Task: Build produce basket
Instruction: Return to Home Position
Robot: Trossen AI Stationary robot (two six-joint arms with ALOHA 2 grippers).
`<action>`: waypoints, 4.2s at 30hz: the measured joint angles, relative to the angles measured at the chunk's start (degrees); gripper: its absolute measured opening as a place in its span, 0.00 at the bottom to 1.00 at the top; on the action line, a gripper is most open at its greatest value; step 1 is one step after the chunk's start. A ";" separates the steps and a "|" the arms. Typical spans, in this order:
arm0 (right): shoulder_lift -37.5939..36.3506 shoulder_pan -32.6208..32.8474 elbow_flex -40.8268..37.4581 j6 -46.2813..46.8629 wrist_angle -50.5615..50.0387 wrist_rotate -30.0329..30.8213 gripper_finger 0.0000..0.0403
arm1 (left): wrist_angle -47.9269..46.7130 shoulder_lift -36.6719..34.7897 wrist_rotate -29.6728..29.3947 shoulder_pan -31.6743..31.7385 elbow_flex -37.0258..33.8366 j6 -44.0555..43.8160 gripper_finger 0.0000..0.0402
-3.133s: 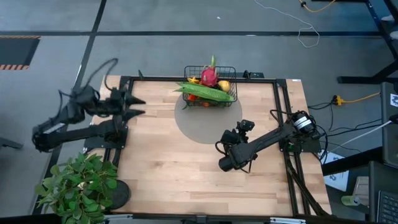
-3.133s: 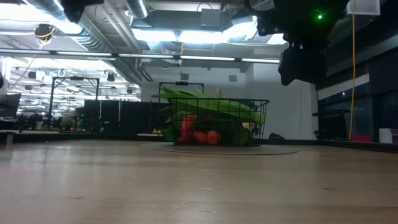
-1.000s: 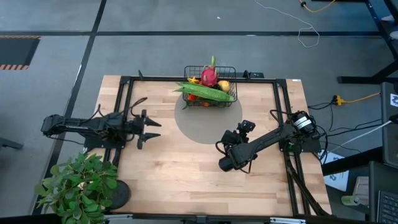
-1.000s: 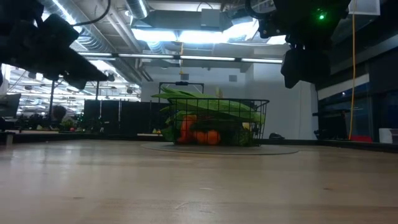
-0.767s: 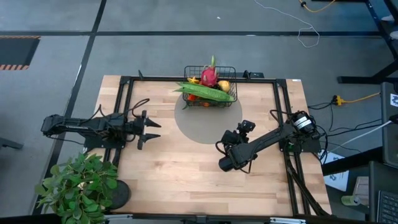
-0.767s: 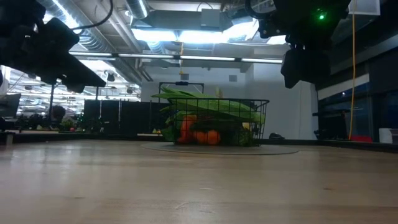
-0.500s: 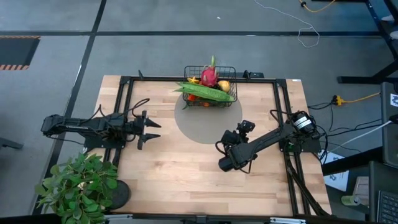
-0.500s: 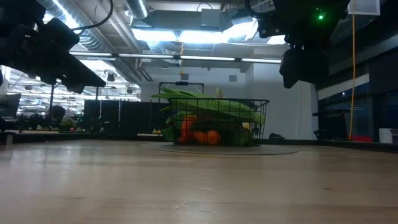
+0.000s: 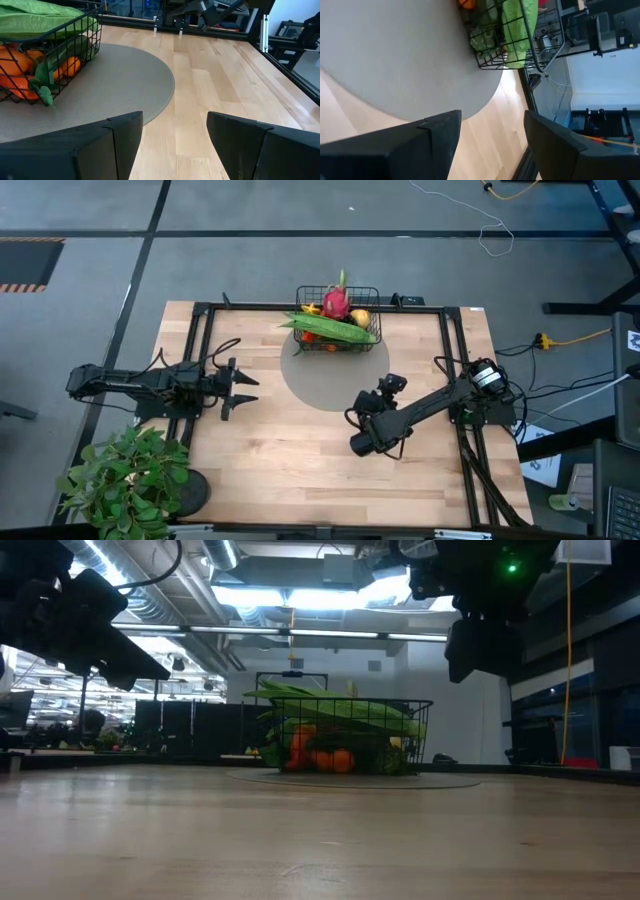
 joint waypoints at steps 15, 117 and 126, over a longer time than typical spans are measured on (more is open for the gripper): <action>0.02 -5.14 -0.57 12.75 0.67 1.36 0.55 | -0.04 0.00 0.00 -0.02 -0.02 0.00 0.53; -11.93 -11.97 -45.92 -50.71 114.18 -53.90 0.55 | -0.04 -0.02 -0.02 -0.02 -0.02 0.00 0.53; -33.56 -13.67 -61.10 -54.07 115.00 -50.32 0.55 | -0.04 0.00 0.00 -0.02 -0.04 0.00 0.53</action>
